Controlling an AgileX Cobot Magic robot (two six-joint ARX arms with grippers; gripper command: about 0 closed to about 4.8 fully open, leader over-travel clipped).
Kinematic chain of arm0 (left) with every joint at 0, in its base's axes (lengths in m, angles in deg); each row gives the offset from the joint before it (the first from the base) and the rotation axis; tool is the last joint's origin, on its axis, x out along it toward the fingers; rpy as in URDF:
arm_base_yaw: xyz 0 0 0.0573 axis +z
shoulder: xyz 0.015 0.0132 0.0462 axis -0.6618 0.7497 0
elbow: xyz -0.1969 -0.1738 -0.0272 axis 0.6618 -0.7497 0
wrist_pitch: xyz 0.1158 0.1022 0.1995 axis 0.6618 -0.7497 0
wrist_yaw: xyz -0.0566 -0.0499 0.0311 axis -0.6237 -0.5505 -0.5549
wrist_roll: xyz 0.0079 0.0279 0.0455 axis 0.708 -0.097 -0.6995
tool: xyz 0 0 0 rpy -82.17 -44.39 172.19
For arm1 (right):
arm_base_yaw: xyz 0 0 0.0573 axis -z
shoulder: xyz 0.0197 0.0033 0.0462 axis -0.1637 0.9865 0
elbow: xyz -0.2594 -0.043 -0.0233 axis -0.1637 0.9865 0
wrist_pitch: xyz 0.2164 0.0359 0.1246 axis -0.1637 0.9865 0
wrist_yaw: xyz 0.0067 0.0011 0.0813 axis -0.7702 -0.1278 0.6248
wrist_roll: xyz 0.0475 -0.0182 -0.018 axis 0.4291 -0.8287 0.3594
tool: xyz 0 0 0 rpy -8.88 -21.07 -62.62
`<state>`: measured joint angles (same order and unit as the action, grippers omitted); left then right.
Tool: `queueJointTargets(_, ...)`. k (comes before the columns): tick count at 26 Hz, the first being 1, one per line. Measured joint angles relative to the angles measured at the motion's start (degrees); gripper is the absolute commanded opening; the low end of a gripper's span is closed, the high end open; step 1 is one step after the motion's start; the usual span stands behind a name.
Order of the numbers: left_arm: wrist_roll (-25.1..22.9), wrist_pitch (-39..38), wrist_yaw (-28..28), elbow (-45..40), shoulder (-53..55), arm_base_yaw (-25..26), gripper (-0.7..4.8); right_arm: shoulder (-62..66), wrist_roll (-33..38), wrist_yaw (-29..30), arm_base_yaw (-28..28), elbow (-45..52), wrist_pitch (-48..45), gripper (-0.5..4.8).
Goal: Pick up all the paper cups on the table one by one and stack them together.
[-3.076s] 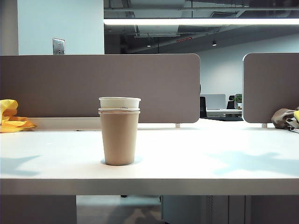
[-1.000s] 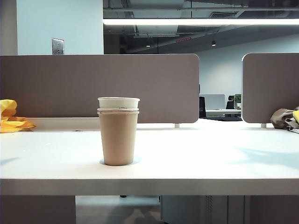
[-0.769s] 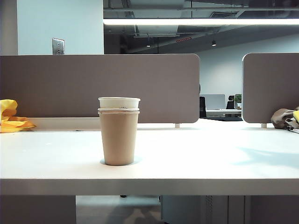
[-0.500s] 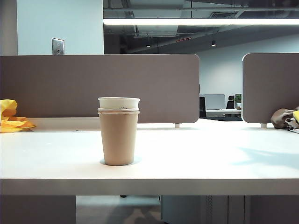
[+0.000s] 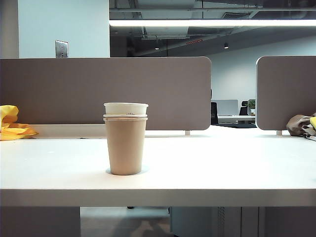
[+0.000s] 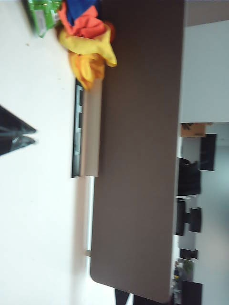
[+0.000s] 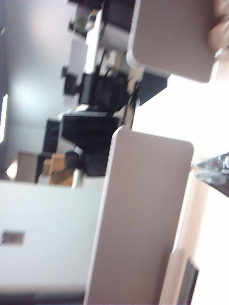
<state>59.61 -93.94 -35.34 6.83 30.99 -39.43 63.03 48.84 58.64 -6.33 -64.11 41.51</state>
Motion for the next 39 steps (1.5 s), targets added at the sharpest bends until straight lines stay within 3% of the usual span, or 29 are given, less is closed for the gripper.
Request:
queueJointTargets(3, 0.0, 0.0, 0.0, -0.3, -0.6, 0.0, -0.06, -8.0, 0.0, -0.2, 4.5, 8.5, 0.4, -0.01)
queueJointTargets(9, 0.0, 0.3, 0.0, -0.4, -0.8, 0.0, -0.06, -17.5, 0.0, -0.2, 7.9, 17.2, -0.5, -0.01)
queueJointTargets(14, 0.0, 1.8, 0.0, -2.8, -3.1, 0.0, -0.06, -23.7, 0.0, -0.1, 7.9, 23.6, -2.7, -0.01)
queueJointTargets(29, 0.0, 7.8, 0.0, -23.5, -16.6, 0.0, -0.06, -51.0, 0.0, -0.2, 7.8, 47.5, -3.6, -0.01)
queueJointTargets(39, 0.0, 8.7, 0.0, -31.8, -22.6, 0.0, -0.06, -57.9, 0.0, -0.1, 7.8, 57.8, -3.7, -0.01)
